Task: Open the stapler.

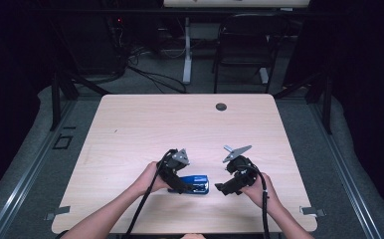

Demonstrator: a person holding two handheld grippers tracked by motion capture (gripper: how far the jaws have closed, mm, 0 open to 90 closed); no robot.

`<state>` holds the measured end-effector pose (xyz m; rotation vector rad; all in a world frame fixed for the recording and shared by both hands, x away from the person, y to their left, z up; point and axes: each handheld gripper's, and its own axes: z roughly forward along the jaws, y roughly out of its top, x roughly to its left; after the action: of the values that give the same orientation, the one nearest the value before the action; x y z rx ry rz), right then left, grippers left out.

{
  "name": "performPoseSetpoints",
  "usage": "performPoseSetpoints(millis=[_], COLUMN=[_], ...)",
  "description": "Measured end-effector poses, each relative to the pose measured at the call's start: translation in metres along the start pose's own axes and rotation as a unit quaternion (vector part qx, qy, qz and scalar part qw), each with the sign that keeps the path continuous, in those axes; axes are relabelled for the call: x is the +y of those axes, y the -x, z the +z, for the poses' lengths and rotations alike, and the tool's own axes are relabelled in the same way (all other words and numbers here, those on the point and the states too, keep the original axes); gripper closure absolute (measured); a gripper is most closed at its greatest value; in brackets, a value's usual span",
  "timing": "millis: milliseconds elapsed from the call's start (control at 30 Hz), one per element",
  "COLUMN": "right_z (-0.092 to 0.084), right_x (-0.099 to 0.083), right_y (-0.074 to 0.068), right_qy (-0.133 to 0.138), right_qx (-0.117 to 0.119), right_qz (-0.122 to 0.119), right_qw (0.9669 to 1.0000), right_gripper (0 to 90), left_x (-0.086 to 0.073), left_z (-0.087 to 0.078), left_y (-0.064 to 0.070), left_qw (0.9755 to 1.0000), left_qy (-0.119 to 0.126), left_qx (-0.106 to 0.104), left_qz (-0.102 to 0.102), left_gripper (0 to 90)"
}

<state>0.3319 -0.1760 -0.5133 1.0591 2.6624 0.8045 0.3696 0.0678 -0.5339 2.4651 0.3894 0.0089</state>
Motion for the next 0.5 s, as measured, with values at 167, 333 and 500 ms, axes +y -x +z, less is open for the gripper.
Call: performPoseSetpoints(millis=[167, 333, 500], right_z=[0.001, 0.004, 0.006], right_x=[0.001, 0.002, 0.0], right_y=[0.001, 0.001, 0.003], right_qy=[0.002, -0.005, -0.018], right_qx=[-0.002, -0.003, 0.001], right_qz=[0.006, 0.004, 0.003], right_qw=[1.0, 1.0, 0.9998], right_gripper=[9.7, 10.8, 13.3], left_x=[0.013, 0.016, 0.023], left_z=[0.006, 0.012, 0.018], left_y=[0.008, 0.01, 0.016], left_qw=[0.9998, 0.9997, 0.999], left_qy=[0.003, -0.001, 0.001], left_qx=[0.003, 0.007, 0.001], left_qz=[0.017, 0.024, 0.044], left_gripper=[20.1, 28.0, 35.1])
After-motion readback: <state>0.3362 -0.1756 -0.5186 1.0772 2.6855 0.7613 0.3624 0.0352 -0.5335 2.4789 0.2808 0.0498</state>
